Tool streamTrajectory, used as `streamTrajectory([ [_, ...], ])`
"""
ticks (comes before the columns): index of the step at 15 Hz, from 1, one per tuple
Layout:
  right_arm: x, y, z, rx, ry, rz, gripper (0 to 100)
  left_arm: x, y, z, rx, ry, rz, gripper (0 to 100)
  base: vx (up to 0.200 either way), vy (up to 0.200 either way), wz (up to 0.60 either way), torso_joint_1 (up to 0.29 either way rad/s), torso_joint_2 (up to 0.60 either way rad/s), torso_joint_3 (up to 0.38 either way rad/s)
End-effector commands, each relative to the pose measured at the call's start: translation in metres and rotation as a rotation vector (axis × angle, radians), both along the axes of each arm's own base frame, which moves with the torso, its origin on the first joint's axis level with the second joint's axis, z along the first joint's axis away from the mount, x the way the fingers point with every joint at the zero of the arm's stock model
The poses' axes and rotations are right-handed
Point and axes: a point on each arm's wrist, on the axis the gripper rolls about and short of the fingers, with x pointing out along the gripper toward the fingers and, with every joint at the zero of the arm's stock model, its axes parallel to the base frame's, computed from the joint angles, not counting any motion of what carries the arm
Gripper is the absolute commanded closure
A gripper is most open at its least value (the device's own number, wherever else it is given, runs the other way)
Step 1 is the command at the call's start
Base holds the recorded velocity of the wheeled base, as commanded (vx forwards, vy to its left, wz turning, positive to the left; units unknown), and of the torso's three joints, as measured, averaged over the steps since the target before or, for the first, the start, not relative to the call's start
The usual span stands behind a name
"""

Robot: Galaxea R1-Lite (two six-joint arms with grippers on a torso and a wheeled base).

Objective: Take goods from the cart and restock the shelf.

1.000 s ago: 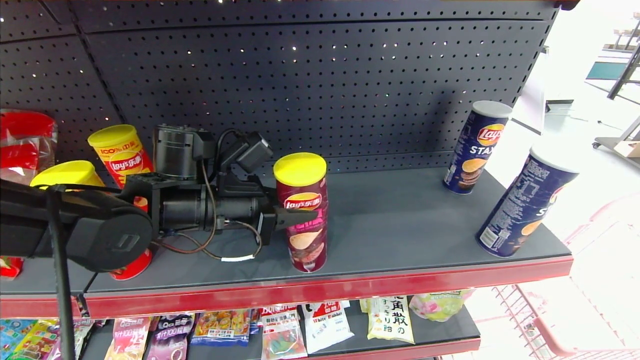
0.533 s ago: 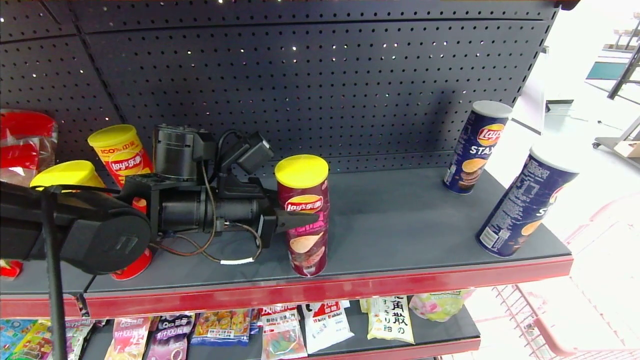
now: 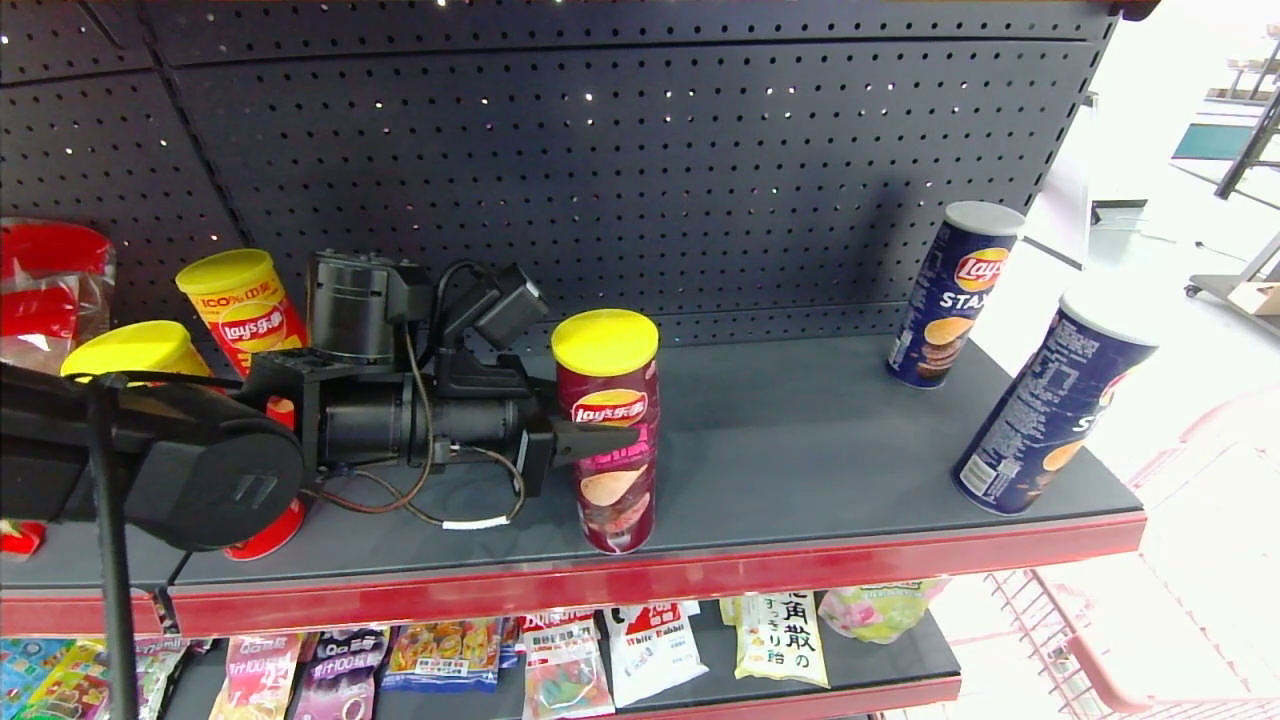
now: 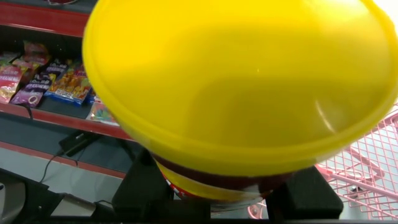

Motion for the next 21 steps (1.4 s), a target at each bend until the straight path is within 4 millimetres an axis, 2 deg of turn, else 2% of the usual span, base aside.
streamTrajectory([
  [1,0.000,0.000,0.000,0.000,0.000,0.001,100,0.001,0.000,-0.001,0.001,0.004,0.006,0,0.000,0.000,0.00,0.000,0.00,0.000],
  [5,0.000,0.000,0.000,0.000,0.000,0.001,100,-0.013,0.010,-0.001,0.010,0.011,0.018,0,0.000,0.000,0.00,0.000,0.00,0.000],
  [8,0.000,0.000,0.000,0.000,0.000,0.001,100,-0.040,0.042,0.006,0.007,0.000,0.080,0,0.000,0.000,0.00,0.000,0.00,0.000],
  [10,0.000,0.000,0.000,-0.002,0.001,0.003,100,-0.066,0.059,0.012,-0.002,-0.022,0.108,0,0.000,0.000,0.00,0.000,0.00,0.000],
  [12,0.002,0.001,0.007,-0.005,0.013,0.018,100,-0.121,0.082,0.018,-0.009,-0.085,0.182,0,0.000,0.000,0.00,0.000,0.00,0.000],
  [13,0.005,0.002,0.021,-0.010,0.031,0.030,100,-0.143,0.092,0.016,-0.010,-0.111,0.225,0,0.000,0.000,0.00,0.000,0.00,0.000],
  [14,0.009,0.004,0.032,-0.016,0.055,0.045,100,-0.156,0.096,0.015,-0.018,-0.126,0.241,0,0.000,0.000,0.00,0.000,0.00,0.000],
  [15,0.025,0.011,0.062,-0.032,0.120,0.082,100,-0.179,0.105,0.013,-0.044,-0.157,0.256,0,0.000,0.000,0.00,0.000,0.00,0.000],
  [17,0.062,0.028,0.109,-0.034,0.179,0.174,100,-0.206,0.116,0.010,-0.065,-0.205,0.300,0,0.000,0.000,0.00,0.000,0.00,0.000],
  [18,0.088,0.040,0.131,-0.023,0.189,0.234,100,-0.217,0.121,0.010,-0.067,-0.220,0.333,0,0.000,0.000,0.00,0.000,0.00,0.000],
  [21,0.164,0.074,0.170,-0.028,0.156,0.324,100,-0.247,0.133,0.005,-0.067,-0.222,0.365,0,0.000,0.000,0.00,0.000,0.00,0.000],
])
